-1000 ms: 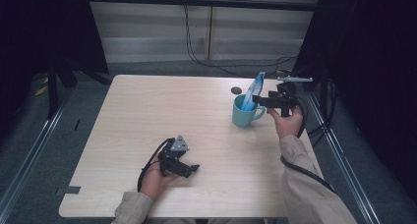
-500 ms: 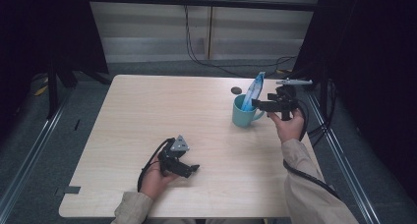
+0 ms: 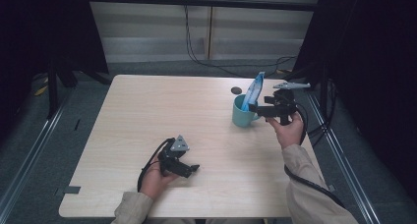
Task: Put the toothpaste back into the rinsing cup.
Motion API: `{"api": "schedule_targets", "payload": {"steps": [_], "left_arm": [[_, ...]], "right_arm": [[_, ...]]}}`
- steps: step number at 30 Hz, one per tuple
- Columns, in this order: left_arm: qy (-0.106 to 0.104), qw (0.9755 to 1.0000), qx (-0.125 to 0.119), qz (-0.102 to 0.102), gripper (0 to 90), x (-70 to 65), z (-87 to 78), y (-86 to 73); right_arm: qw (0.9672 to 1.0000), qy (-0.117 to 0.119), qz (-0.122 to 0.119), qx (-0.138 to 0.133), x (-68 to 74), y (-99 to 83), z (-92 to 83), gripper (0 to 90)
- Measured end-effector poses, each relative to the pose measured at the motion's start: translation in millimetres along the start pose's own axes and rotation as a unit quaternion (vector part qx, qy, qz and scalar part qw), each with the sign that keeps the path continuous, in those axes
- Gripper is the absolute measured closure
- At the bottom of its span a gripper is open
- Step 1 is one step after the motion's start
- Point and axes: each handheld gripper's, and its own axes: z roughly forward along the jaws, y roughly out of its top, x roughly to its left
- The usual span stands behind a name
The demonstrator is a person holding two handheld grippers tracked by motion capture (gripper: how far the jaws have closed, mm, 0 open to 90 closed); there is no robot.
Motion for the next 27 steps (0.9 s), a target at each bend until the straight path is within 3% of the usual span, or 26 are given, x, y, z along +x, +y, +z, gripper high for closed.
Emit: {"api": "schedule_targets", "payload": {"steps": [17, 27], "left_arm": [[0.000, 1.0000, 0.000, 0.000, 13.0, 0.1, -0.1, 0.0], [0.000, 1.0000, -0.001, -0.001, 13.0, 0.0, 0.0, 0.0]], "right_arm": [[0.9996, 0.019, -0.021, 0.007, 14.5, -16.8, -5.0, 17.1], [0.9988, 0.037, -0.031, 0.013, 21.3, -37.7, -5.2, 17.3]]}}
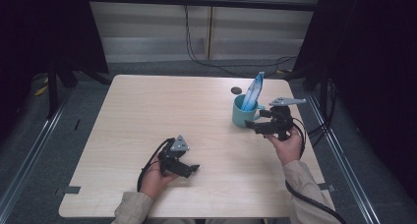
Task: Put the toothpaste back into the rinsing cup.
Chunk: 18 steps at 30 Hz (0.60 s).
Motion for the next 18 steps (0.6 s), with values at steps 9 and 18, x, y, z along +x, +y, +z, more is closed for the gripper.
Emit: {"api": "schedule_targets", "payload": {"steps": [9, 18], "left_arm": [[0.000, 1.0000, 0.000, 0.000, 13.1, 0.1, 0.0, 0.0], [0.000, 1.0000, 0.001, 0.001, 13.1, 0.1, -0.1, 0.0]], "right_arm": [[1.0000, 0.006, -0.004, 0.006, 3.1, -18.0, 2.7, 17.3], [0.9998, 0.017, -0.002, 0.014, 5.0, -43.3, 11.5, 17.7]]}}
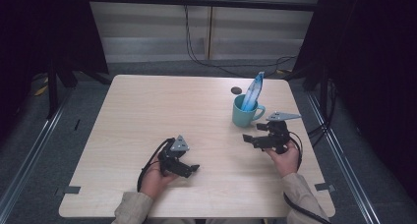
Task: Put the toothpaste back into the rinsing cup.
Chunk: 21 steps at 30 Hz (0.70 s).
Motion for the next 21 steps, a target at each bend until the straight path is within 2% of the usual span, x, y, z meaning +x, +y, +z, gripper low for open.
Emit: {"api": "schedule_targets", "payload": {"steps": [11, 21], "left_arm": [[0.000, 1.0000, 0.000, -0.001, 13.1, -0.1, 0.0, 0.0], [0.000, 1.0000, 0.000, 0.000, 13.1, 0.0, 0.0, 0.0]], "right_arm": [[0.9998, -0.007, 0.007, 0.019, 1.2, -24.8, 8.9, 18.3], [0.9982, -0.019, -0.022, 0.052, 8.5, -40.5, 19.8, 19.3]]}}
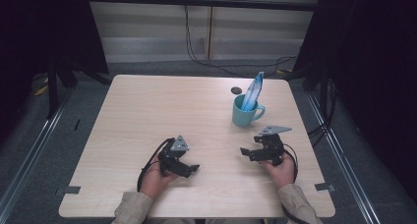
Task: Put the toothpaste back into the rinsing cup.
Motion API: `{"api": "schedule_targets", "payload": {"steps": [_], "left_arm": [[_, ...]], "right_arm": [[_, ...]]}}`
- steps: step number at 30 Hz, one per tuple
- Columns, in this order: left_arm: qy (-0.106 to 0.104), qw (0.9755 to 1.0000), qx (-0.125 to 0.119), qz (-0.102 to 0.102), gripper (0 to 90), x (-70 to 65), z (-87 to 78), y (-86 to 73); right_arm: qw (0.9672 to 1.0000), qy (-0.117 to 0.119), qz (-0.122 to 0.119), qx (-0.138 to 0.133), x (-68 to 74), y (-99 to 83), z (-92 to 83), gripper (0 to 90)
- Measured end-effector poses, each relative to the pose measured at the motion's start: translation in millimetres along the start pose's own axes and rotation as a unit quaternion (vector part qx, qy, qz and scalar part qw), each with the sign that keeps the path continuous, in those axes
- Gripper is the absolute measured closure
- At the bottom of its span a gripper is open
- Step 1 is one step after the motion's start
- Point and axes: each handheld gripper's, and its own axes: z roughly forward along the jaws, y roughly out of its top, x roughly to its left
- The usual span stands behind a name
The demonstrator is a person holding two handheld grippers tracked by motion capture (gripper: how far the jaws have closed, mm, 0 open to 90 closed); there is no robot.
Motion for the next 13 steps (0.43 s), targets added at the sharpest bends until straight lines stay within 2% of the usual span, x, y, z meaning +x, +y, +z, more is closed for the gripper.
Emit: {"api": "schedule_targets", "payload": {"steps": [6, 13], "left_arm": [[0.000, 1.0000, 0.000, 0.000, 13.1, 0.0, 0.0, 0.0], [0.000, 1.0000, 0.000, 0.000, 13.1, 0.0, 0.0, 0.0]], "right_arm": [[0.9997, -0.002, -0.023, 0.011, 5.6, -0.9, 4.1, 19.6], [0.9996, -0.006, -0.022, 0.017, 5.6, -4.3, 7.1, 19.5]]}}
